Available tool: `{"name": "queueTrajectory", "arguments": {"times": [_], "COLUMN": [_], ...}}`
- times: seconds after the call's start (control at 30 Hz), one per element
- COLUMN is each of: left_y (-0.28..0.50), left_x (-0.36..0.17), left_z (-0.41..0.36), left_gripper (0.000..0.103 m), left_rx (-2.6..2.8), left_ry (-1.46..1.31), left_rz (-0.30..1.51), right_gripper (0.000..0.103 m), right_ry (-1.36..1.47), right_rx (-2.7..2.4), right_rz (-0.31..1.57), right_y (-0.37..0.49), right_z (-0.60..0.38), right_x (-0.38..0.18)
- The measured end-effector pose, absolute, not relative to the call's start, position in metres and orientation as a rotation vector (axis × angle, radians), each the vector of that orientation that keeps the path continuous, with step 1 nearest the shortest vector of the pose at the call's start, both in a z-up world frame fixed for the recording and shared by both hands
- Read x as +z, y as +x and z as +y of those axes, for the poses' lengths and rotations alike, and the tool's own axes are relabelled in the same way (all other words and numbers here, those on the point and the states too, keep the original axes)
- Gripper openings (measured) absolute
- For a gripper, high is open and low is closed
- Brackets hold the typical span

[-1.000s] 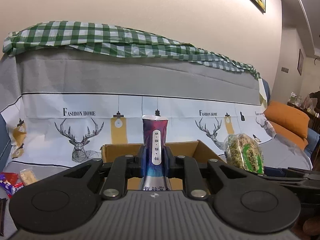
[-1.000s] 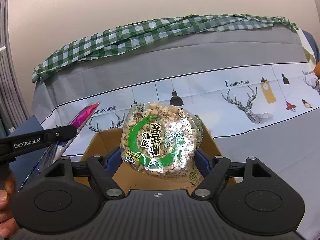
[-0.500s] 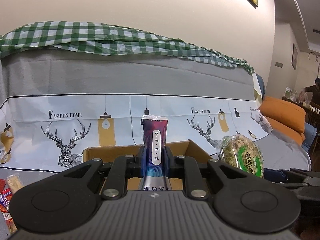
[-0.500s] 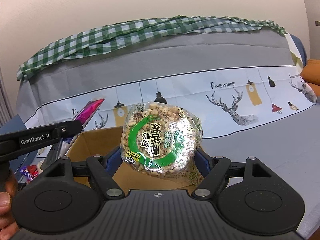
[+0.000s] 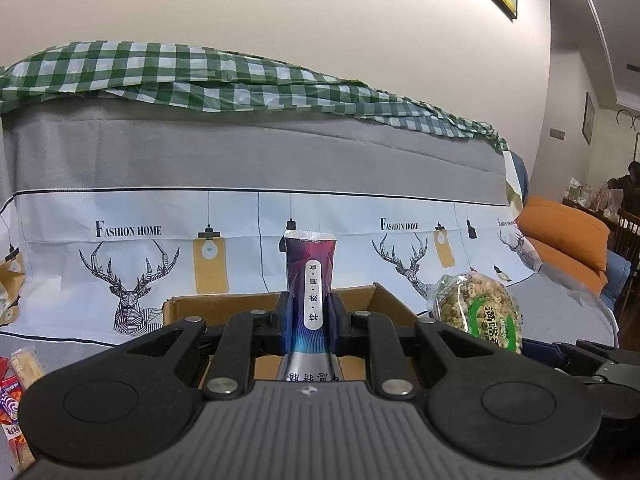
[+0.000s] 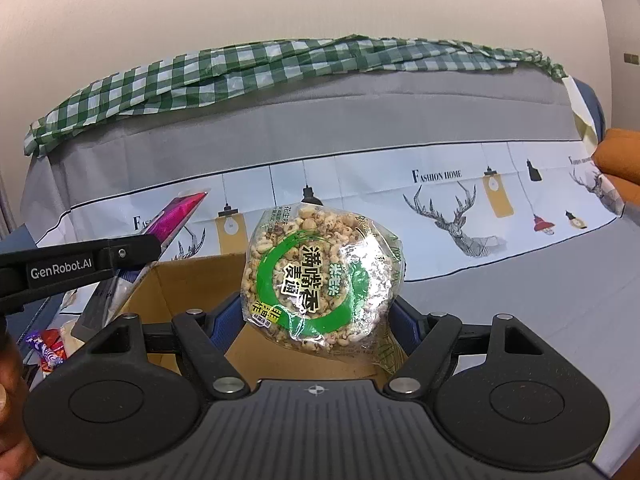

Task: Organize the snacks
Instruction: 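Carry the purple pack and green nut cake with both tools over the box, then open both tools to drop the snacks into the box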

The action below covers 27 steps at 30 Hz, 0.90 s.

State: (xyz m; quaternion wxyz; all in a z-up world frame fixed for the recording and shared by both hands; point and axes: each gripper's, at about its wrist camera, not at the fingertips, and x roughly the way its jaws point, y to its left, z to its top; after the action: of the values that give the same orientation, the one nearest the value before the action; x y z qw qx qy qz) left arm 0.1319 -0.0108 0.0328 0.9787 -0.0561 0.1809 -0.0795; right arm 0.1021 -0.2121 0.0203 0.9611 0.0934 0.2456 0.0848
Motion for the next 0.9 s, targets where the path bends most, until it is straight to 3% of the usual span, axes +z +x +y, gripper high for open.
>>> {"name": "queueTrajectory", "arguments": {"times": [0.4,0.5,0.7,0.77,0.9], "left_y": [0.129,0.126,0.124,0.124,0.116], "left_x": [0.035,0.037,0.039,0.040,0.040], "left_z": [-0.008,-0.007,0.000,0.003,0.008], "left_gripper": [0.022,0.040,0.042,0.050,0.057], "left_rx": [-0.177,-0.178,-0.153,-0.148,-0.127], "left_ry": [-0.130,-0.121,-0.117,-0.120,-0.099], "left_rz": [0.360,0.350,0.340,0.343,0.312], "right_gripper": [0.078,0.087,0.089,0.088,0.086], "right_ry": [0.168,0.149,0.151,0.149,0.128], "right_rx": [0.171,0.147,0.134,0.135,0.138], "right_rz": [0.455,0.461,0.454,0.456,0.443], "right_y": [0.098,0.100,0.101,0.102,0.101], "right_z": [-0.211,-0.208,-0.206,-0.204,-0.199], "right_x": [0.021,0.020,0.022,0.022,0.023]}}
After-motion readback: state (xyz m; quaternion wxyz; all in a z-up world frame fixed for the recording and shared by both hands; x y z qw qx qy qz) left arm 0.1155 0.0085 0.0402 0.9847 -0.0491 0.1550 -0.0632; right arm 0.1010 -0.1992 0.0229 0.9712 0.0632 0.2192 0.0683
